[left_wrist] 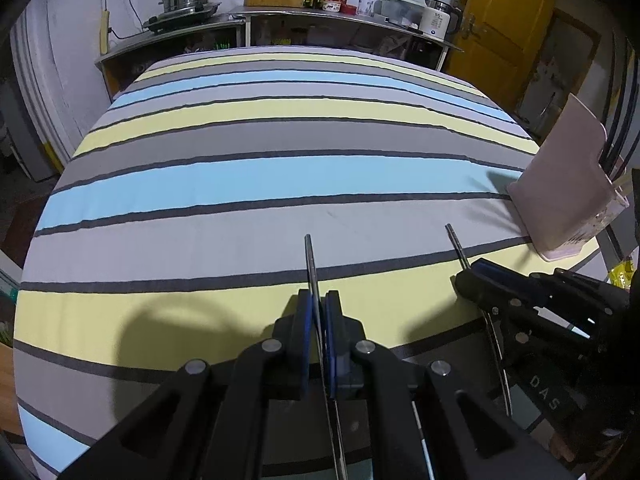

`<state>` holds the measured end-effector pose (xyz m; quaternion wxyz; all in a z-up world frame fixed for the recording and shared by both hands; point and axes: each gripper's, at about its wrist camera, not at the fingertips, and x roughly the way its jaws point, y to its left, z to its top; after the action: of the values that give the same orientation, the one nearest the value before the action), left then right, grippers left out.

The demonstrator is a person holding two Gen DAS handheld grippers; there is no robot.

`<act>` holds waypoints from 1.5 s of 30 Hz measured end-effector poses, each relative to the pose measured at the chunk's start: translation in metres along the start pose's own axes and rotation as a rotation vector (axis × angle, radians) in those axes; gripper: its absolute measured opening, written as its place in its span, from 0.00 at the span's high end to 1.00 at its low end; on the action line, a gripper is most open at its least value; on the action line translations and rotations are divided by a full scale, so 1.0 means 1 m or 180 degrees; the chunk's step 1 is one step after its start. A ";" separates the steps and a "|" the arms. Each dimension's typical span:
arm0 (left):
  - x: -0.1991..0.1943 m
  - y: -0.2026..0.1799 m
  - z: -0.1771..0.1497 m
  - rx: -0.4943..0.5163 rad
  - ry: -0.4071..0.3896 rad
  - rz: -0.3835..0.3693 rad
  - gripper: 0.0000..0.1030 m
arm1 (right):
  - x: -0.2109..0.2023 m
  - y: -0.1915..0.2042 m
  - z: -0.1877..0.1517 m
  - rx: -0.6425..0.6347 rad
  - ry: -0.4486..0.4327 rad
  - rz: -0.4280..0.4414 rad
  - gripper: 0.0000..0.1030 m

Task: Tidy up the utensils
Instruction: 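Grasp another metal chopstick with the right tool while the left tool holds its own, then lift both metal chopsticks upright and carry them over the pink basket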

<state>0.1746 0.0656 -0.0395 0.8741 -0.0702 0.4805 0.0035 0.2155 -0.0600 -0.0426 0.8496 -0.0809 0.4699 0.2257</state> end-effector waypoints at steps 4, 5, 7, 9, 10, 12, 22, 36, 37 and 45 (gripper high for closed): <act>0.000 0.004 0.001 -0.0024 0.0001 -0.0050 0.94 | 0.001 -0.005 0.003 -0.0007 0.0047 0.0054 0.95; 0.000 0.005 0.002 -0.0047 0.0018 -0.0083 0.95 | 0.001 -0.008 0.004 0.0028 0.0056 0.0093 0.95; -0.002 0.010 0.003 -0.0122 0.0039 -0.0129 0.95 | -0.004 -0.012 0.004 0.0076 0.0054 0.0172 0.95; -0.009 0.011 0.002 -0.0128 -0.0006 -0.0142 0.95 | -0.013 -0.014 0.003 0.0112 -0.0027 0.0233 0.95; -0.012 0.011 0.001 -0.0133 -0.0024 -0.0157 0.95 | -0.019 -0.014 0.003 0.0127 -0.0066 0.0254 0.95; -0.022 0.010 0.001 -0.0125 -0.0089 -0.0188 0.95 | -0.031 -0.013 0.004 0.0122 -0.0152 0.0273 0.95; -0.081 0.006 0.012 -0.0040 -0.0465 -0.0323 0.95 | -0.088 -0.016 0.009 0.0165 -0.0509 0.0384 0.95; -0.127 -0.010 0.021 0.0100 -0.0740 -0.0600 0.95 | -0.146 -0.031 0.009 0.0282 -0.0865 0.0393 0.95; -0.129 -0.012 0.021 0.0105 -0.0743 -0.0616 0.95 | -0.149 -0.032 0.007 0.0288 -0.0880 0.0393 0.95; -0.133 -0.023 0.019 0.0158 -0.0723 -0.0744 0.95 | -0.168 -0.043 -0.002 0.0387 -0.0978 0.0374 0.95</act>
<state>0.1208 0.0529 0.0850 0.9187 -0.1032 0.3672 -0.1022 0.1574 -0.1504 0.0929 0.9000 0.0337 0.3512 0.2558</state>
